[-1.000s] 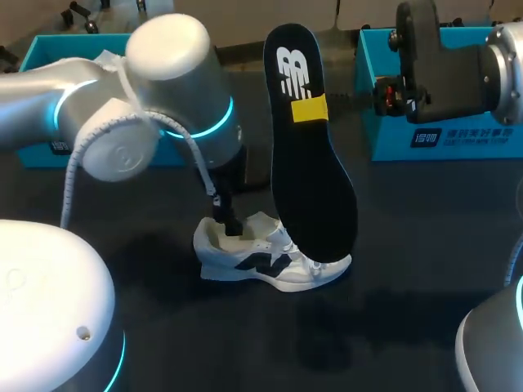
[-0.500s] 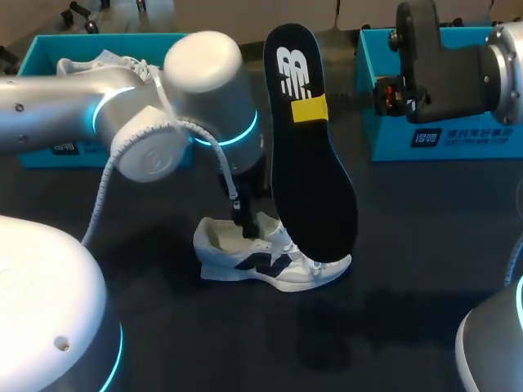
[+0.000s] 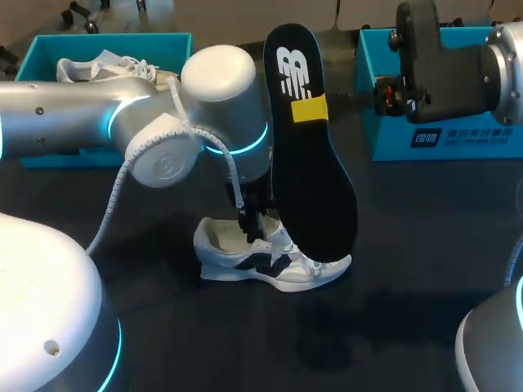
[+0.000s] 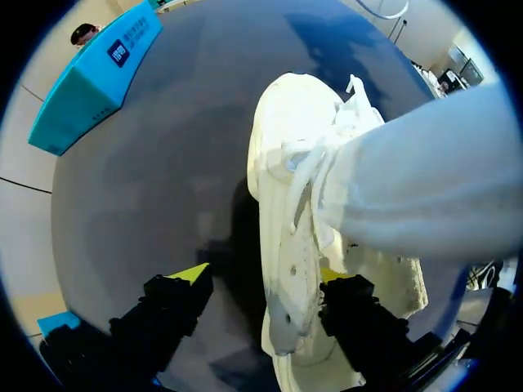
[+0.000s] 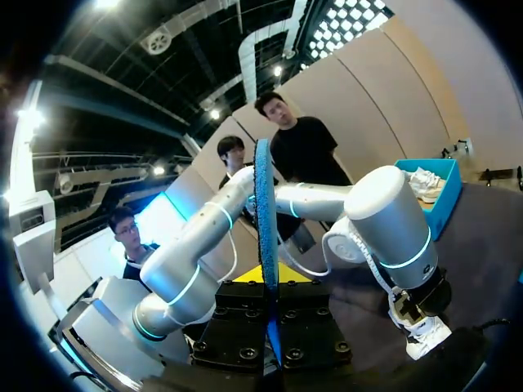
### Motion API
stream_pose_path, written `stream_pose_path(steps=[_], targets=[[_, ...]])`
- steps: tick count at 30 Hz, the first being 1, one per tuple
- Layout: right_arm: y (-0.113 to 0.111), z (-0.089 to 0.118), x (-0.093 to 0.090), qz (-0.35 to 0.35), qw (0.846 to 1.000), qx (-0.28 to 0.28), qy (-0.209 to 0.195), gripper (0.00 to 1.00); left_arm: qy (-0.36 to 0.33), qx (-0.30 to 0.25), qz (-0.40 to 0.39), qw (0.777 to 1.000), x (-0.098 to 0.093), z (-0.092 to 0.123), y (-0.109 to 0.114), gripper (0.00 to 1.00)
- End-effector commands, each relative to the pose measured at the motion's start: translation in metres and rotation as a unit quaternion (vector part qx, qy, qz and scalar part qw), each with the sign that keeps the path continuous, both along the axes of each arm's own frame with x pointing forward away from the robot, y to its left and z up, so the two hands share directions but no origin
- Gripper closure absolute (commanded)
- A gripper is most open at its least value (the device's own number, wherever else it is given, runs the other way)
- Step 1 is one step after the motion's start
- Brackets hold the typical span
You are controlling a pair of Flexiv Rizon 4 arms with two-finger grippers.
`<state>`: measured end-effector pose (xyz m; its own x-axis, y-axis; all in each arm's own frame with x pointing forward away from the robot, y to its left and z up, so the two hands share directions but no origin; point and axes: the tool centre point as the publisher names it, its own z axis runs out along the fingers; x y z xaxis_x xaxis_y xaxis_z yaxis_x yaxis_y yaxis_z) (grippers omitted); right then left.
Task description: Take the shoe out of the shoebox, open the shoe tongue, remove and reinsert the insole, then place the shoe into the shoebox
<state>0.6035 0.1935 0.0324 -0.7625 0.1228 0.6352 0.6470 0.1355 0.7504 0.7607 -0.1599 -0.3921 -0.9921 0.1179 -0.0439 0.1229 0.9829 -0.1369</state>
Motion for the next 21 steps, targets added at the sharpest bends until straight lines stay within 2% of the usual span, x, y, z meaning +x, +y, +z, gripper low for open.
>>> stream_pose_path(steps=[1, 3, 7, 10, 11, 12, 14, 16, 17, 19, 20, 21], targets=[[0.0032, -0.0004, 0.0008, -0.001, 1.000, -0.001, 0.001, 1.00, 0.003, -0.002, -0.001, 1.000, 0.0007, -0.0010, 0.0033, 0.50], [0.0032, -0.0004, 0.0008, -0.001, 1.000, -0.001, 0.001, 1.00, 0.004, -0.003, 0.000, 1.000, 0.0011, -0.0003, 0.0057, 0.44], [0.0032, -0.0004, 0.0008, -0.001, 1.000, -0.001, 0.001, 1.00, 0.006, -0.003, 0.004, 1.000, 0.0043, -0.0020, 0.0072, 0.42], [0.0032, -0.0004, 0.0008, -0.001, 1.000, -0.001, 0.001, 1.00, 0.009, -0.004, 0.007, 1.000, 0.0053, -0.0024, 0.0079, 0.45], [0.0032, -0.0004, 0.0008, -0.001, 1.000, -0.001, 0.001, 1.00, 0.010, -0.005, 0.008, 1.000, 0.0055, -0.0018, 0.0084, 0.42], [0.0032, -0.0004, 0.0008, -0.001, 1.000, -0.001, 0.001, 1.00, 0.010, -0.007, 0.009, 1.000, 0.0056, -0.0011, 0.0091, 0.33], [0.0032, -0.0004, 0.0008, -0.001, 1.000, -0.001, 0.001, 1.00, 0.010, -0.008, 0.009, 1.000, 0.0059, -0.0007, 0.0098, 0.33], [0.0032, -0.0004, 0.0008, -0.001, 1.000, -0.001, 0.001, 1.00, 0.011, -0.008, 0.010, 1.000, 0.0070, -0.0015, 0.0105, 0.42], [0.0032, -0.0004, 0.0008, -0.001, 1.000, -0.001, 0.001, 1.00, 0.011, -0.008, 0.010, 1.000, 0.0078, -0.0024, 0.0107, 0.53], [0.0032, -0.0004, 0.0008, -0.001, 1.000, -0.001, 0.001, 1.00, 0.013, -0.008, 0.011, 1.000, 0.0080, -0.0028, 0.0109, 0.62], [0.0032, -0.0004, 0.0008, -0.001, 1.000, -0.001, 0.001, 1.00, 0.016, -0.009, 0.010, 1.000, 0.0076, -0.0029, 0.0116, 0.70], [0.0032, -0.0004, 0.0008, -0.001, 1.000, -0.001, 0.001, 1.00, 0.019, -0.012, 0.008, 1.000, 0.0068, -0.0028, 0.0121, 0.90]])
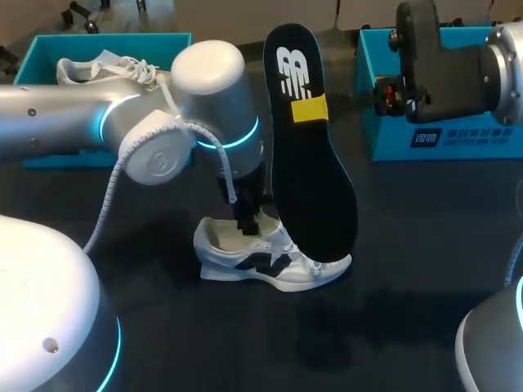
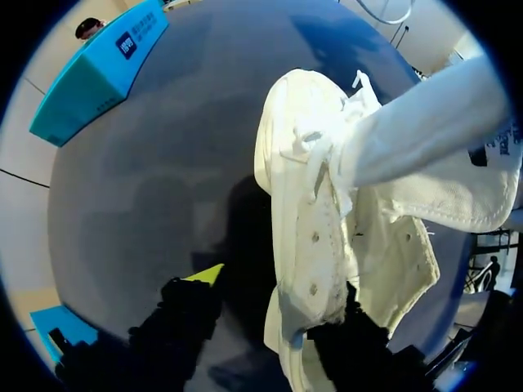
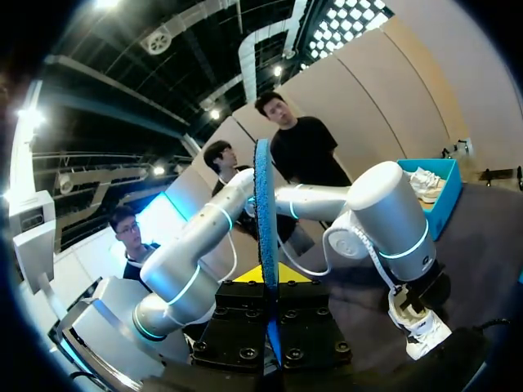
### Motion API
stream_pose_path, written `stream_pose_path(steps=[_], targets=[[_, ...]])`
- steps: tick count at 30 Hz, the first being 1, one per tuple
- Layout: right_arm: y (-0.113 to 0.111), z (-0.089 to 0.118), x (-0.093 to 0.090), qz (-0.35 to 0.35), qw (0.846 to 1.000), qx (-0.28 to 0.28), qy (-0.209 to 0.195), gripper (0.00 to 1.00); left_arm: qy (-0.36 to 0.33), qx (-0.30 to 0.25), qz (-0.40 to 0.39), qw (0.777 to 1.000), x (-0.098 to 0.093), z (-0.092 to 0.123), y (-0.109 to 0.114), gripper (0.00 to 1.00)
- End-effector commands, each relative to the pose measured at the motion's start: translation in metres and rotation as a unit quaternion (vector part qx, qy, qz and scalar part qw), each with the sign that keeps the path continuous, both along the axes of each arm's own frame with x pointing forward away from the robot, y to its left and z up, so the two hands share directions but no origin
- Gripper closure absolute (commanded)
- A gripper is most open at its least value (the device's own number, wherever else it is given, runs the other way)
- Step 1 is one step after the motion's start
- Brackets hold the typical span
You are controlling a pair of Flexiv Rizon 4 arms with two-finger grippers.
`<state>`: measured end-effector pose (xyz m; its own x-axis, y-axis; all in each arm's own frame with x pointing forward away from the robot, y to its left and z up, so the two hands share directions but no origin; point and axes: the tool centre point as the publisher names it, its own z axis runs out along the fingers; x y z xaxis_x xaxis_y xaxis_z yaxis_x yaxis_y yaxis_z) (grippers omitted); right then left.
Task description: Take the shoe out of the shoebox, open the shoe tongue, remove and reinsert the insole, then place the shoe into the shoebox
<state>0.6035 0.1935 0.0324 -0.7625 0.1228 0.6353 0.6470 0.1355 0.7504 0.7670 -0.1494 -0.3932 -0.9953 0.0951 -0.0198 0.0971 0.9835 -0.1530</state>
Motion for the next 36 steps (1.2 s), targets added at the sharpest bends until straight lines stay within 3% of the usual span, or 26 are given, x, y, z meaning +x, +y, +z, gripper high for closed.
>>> stream_pose_path(steps=[1, 11, 22, 28, 36], targets=[[0.003, 0.000, 0.001, -0.001, 1.000, -0.001, 0.001, 1.00, 0.008, -0.006, -0.004, 1.000, 0.000, -0.002, 0.002, 1.00], [0.003, 0.000, 0.001, -0.001, 1.000, -0.001, 0.001, 1.00, 0.040, -0.020, -0.040, 0.998, -0.009, -0.002, 0.007, 1.00], [0.003, 0.000, 0.001, -0.001, 1.000, -0.001, 0.001, 1.00, 0.074, -0.034, -0.156, 0.984, -0.004, 0.023, 0.006, 1.00], [0.003, 0.000, 0.001, -0.001, 1.000, -0.001, 0.001, 1.00, 0.079, -0.029, -0.260, 0.962, -0.002, 0.042, 0.002, 1.00], [0.003, 0.000, 0.001, -0.001, 1.000, -0.001, 0.001, 1.00, 0.065, -0.068, -0.401, 0.911, 0.000, 0.067, 0.000, 1.00]])
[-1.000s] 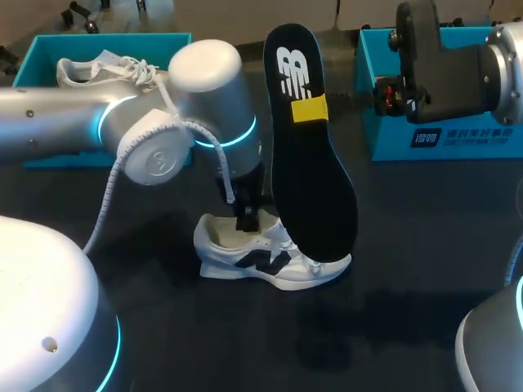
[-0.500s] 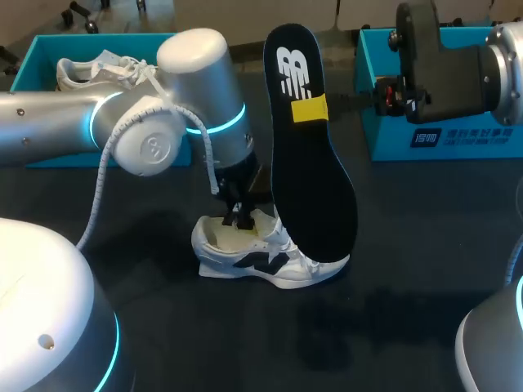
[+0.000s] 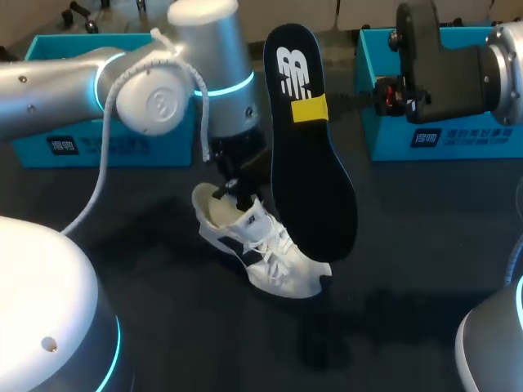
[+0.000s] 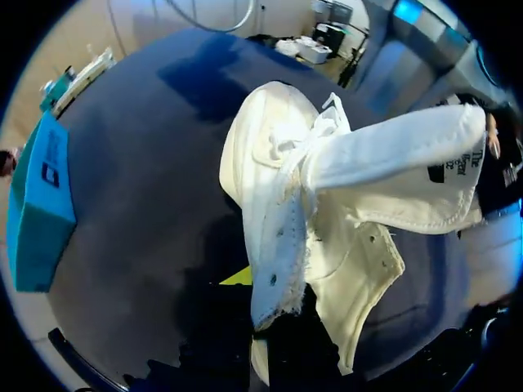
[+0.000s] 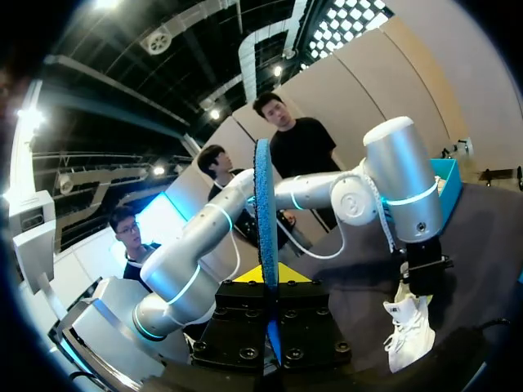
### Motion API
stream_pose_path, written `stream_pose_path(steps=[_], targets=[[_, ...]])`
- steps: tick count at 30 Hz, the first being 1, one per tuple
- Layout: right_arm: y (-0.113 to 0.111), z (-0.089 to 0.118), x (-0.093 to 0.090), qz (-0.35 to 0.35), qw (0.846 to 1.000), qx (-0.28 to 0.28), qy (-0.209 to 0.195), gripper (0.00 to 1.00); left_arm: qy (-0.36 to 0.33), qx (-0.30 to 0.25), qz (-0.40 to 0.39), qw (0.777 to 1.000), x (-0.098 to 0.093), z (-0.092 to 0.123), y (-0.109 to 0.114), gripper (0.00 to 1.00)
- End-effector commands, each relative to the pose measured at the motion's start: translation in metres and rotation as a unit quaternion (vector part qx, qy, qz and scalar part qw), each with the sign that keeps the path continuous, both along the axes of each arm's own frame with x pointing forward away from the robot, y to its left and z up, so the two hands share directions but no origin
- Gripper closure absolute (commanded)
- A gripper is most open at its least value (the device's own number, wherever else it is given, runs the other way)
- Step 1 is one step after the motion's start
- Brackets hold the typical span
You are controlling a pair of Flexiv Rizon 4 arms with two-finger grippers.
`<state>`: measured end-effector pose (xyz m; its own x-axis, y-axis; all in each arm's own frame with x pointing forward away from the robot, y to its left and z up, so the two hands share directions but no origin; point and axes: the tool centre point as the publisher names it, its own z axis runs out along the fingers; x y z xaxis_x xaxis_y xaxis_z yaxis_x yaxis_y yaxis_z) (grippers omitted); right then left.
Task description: Take the shoe out of the shoebox, open the shoe tongue, remove and reinsert the insole, then place the shoe into the shoebox
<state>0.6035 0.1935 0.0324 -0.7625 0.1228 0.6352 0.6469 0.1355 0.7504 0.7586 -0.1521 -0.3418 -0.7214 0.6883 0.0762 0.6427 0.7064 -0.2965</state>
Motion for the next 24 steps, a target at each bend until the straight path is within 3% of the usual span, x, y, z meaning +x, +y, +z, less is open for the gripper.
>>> stream_pose_path(steps=[1, 6, 24], targets=[[0.0032, -0.0004, 0.0008, -0.001, 1.000, -0.001, 0.001, 1.00, -0.015, -0.029, -0.088, 0.996, 0.0092, 0.0182, 0.0014, 1.00], [0.0032, -0.0004, 0.0008, -0.001, 1.000, -0.001, 0.001, 1.00, -0.049, -0.037, -0.115, 0.991, 0.0127, 0.0252, -0.0019, 1.00], [0.0032, -0.0004, 0.0008, -0.001, 1.000, -0.001, 0.001, 1.00, -0.040, -0.036, -0.135, 0.989, 0.0116, 0.0253, -0.0016, 1.00]])
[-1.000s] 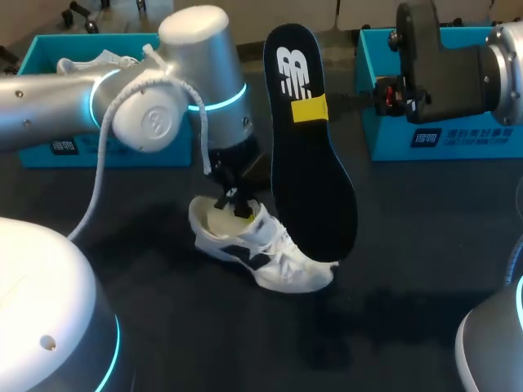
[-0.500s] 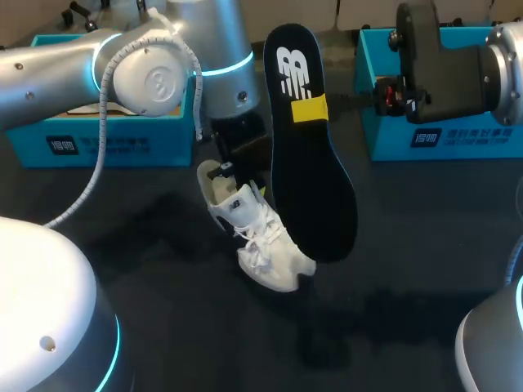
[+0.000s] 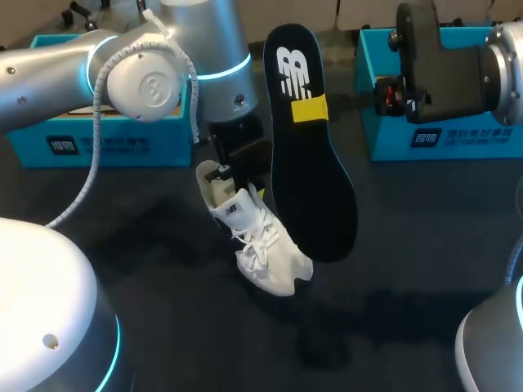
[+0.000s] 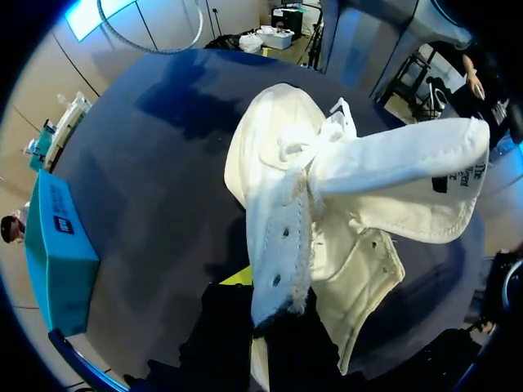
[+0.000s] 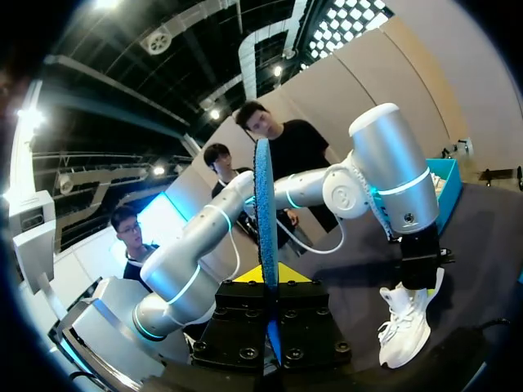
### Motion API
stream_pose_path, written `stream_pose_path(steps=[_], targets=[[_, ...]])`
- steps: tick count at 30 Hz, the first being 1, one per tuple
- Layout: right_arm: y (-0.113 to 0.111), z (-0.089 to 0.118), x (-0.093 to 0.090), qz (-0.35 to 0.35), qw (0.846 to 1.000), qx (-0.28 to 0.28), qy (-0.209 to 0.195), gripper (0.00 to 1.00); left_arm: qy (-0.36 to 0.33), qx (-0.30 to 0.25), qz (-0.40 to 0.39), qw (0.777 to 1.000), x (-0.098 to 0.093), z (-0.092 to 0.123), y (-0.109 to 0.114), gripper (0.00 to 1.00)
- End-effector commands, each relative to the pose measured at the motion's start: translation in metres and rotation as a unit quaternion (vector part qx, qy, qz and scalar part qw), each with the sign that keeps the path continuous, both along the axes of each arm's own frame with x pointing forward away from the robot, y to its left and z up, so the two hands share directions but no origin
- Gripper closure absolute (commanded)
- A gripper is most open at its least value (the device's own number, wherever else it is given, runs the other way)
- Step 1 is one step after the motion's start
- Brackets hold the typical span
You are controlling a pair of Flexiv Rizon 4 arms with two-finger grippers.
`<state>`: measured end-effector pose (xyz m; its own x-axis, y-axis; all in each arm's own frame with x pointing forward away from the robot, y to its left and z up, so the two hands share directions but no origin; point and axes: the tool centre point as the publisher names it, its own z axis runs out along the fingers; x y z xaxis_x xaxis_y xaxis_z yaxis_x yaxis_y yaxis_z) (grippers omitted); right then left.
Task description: Take the shoe out of the shoebox, open the shoe tongue, remove and reinsert the insole, then place the shoe into the shoebox
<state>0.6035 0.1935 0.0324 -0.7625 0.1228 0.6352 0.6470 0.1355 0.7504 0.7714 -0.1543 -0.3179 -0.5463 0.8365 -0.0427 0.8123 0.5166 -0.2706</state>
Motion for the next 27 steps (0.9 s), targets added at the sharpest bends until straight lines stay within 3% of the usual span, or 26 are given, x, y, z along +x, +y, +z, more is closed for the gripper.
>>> stream_pose_path(steps=[1, 13, 27], targets=[[0.003, 0.000, 0.001, -0.001, 1.000, -0.001, 0.001, 1.00, 0.010, 0.015, -0.032, 0.999, -0.003, 0.001, 0.000, 1.00], [0.003, 0.000, 0.001, -0.001, 1.000, -0.001, 0.001, 1.00, 0.000, 0.044, -0.141, 0.989, -0.001, -0.006, -0.011, 1.00], [0.003, 0.000, 0.001, -0.001, 1.000, -0.001, 0.001, 1.00, 0.001, 0.069, -0.207, 0.976, 0.003, -0.014, -0.048, 1.00]])
